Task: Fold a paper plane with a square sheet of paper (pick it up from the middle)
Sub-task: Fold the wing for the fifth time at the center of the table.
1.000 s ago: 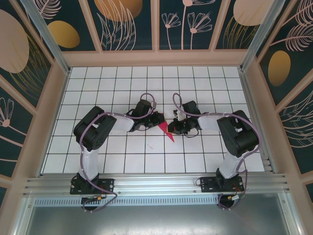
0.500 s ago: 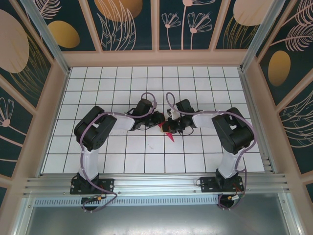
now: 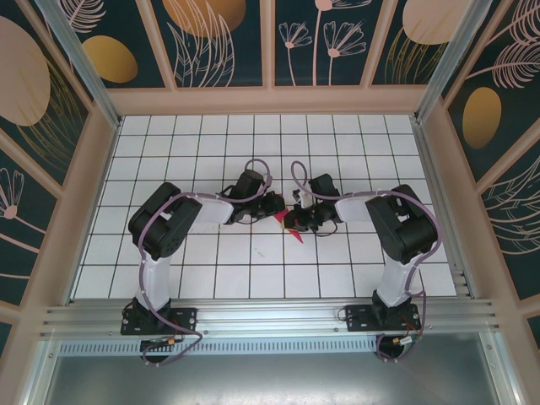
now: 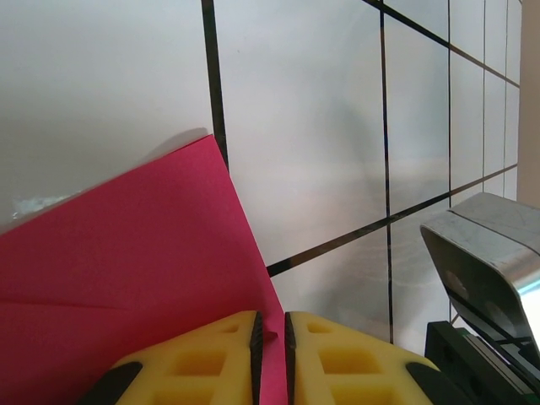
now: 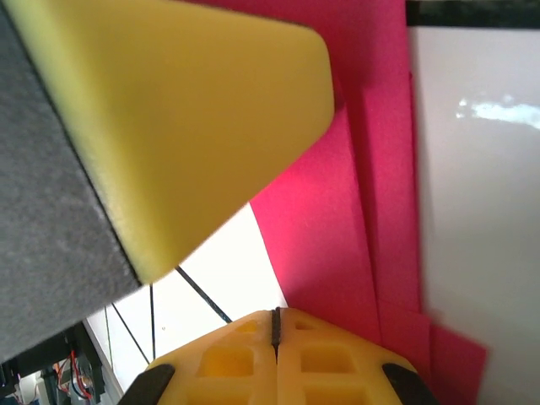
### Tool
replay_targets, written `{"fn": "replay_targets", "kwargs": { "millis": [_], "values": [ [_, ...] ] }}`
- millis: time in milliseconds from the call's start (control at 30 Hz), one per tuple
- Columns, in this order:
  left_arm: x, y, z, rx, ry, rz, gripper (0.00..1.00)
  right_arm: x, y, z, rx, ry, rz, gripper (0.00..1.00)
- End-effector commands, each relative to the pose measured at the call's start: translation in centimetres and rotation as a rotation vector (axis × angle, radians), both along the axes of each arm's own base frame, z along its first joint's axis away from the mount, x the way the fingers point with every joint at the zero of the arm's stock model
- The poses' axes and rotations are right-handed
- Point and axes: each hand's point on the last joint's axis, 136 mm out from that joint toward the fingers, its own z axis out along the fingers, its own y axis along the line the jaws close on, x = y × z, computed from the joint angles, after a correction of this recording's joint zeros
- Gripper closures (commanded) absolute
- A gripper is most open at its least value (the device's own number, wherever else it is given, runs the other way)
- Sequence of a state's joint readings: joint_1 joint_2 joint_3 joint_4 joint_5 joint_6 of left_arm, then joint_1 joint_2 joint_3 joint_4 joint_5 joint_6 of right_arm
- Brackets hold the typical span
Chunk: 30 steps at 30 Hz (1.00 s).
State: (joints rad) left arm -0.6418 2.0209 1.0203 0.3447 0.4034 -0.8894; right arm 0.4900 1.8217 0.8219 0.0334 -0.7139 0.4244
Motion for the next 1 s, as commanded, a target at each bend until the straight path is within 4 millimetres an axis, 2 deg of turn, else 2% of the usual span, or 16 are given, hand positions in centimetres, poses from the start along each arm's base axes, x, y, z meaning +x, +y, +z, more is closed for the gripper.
{"fn": "replay_targets", "kwargs": {
  "millis": [0, 100, 333, 400, 567, 633, 767, 833, 900, 967],
  "values": [
    [-1.3, 3.3, -6.1, 0.201, 0.085, 0.040, 0.81, -2.5, -1.9, -0.8, -0.063, 0.081, -0.007, 0.99],
    [-1.3, 3.4, -6.4, 0.211, 0.089, 0.041, 0.82, -3.1, -2.6, -0.8, -0.070, 0.090, -0.006, 0.98],
    [-1.3, 3.5, -6.4, 0.224, 0.084, 0.034, 0.83, -5.2, -5.3, -4.0, -0.131, 0.170, -0.053, 0.97],
    [-1.2, 3.5, -6.4, 0.226, 0.083, 0.034, 0.83, -5.3, -5.4, -3.9, -0.127, 0.173, -0.050, 0.98],
    [-1.2, 3.5, -6.6, 0.231, 0.086, 0.031, 0.83, -5.4, -4.8, -0.9, -0.056, 0.129, -0.037, 0.98],
    [-1.1, 3.4, -6.5, 0.229, 0.085, 0.032, 0.83, -6.1, -5.2, -1.5, -0.075, 0.146, -0.031, 0.98],
    [-0.9, 3.2, -6.4, 0.225, 0.082, 0.030, 0.84, -7.7, -6.7, -4.6, -0.156, 0.223, -0.048, 0.99],
    [-0.9, 3.2, -6.4, 0.227, 0.082, 0.029, 0.84, -8.0, -7.2, -5.4, -0.188, 0.235, -0.055, 0.99],
    [-1.0, 3.3, -6.5, 0.231, 0.083, 0.028, 0.84, -7.9, -7.2, -5.0, -0.184, 0.229, -0.065, 0.99],
    [-1.1, 3.4, -6.5, 0.234, 0.085, 0.026, 0.84, -7.7, -6.7, -3.5, -0.139, 0.207, -0.061, 0.99]
  ]
}}
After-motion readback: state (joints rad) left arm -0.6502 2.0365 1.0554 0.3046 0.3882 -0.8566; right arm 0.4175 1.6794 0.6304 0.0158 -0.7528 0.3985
